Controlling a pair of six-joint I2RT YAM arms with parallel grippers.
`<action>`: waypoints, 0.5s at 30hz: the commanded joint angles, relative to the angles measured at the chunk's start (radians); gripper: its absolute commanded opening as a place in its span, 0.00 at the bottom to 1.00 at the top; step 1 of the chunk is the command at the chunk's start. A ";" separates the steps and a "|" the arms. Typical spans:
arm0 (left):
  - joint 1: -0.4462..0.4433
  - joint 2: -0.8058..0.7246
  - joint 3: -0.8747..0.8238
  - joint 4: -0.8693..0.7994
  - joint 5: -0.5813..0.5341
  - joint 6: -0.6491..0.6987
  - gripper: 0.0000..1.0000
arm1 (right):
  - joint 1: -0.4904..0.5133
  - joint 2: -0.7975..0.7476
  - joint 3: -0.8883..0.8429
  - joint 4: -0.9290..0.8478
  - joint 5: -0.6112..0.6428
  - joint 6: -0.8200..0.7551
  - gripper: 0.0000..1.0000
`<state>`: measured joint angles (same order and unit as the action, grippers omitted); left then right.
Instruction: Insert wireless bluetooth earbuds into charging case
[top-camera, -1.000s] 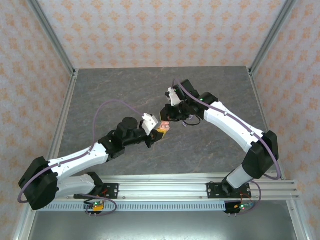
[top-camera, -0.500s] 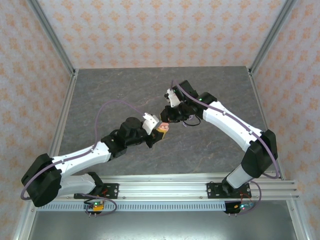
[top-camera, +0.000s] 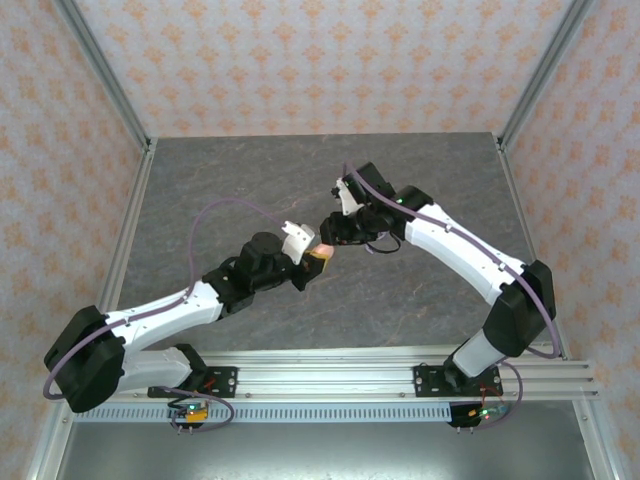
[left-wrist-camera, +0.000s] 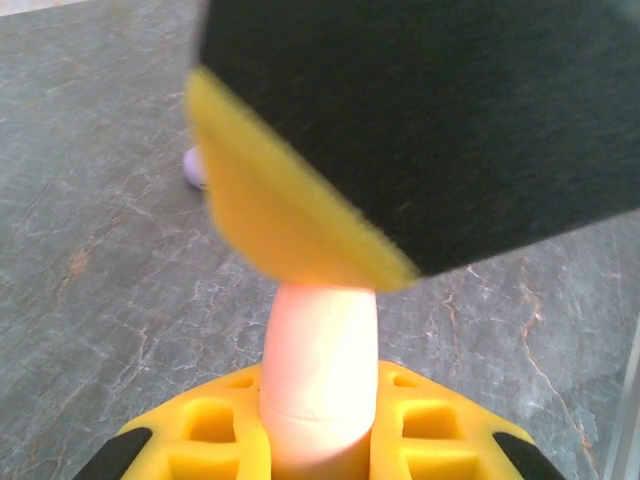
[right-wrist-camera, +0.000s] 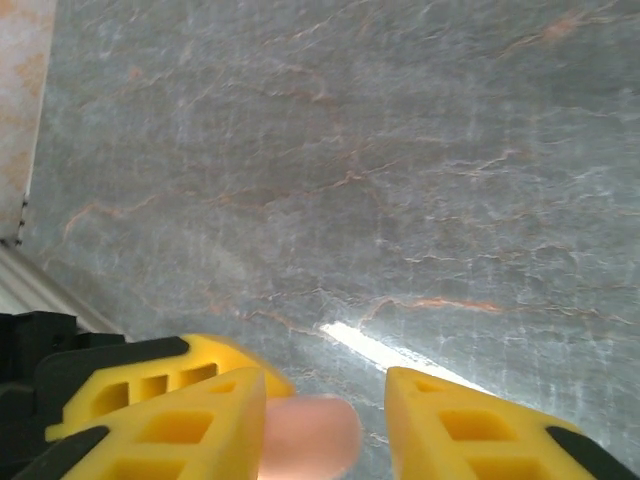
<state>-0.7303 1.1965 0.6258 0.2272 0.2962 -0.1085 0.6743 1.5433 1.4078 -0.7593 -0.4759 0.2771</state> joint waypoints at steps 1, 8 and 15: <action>0.033 0.019 0.035 0.034 -0.070 -0.089 0.10 | -0.035 -0.099 -0.044 0.021 0.155 0.068 0.41; 0.095 0.130 0.123 -0.033 -0.041 -0.242 0.11 | -0.178 -0.265 -0.207 0.094 0.225 0.154 0.42; 0.165 0.334 0.316 -0.178 0.039 -0.354 0.10 | -0.261 -0.348 -0.316 0.072 0.252 0.114 0.43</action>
<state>-0.5926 1.4700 0.8528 0.1471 0.2924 -0.3851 0.4217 1.2224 1.1217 -0.6884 -0.2729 0.3992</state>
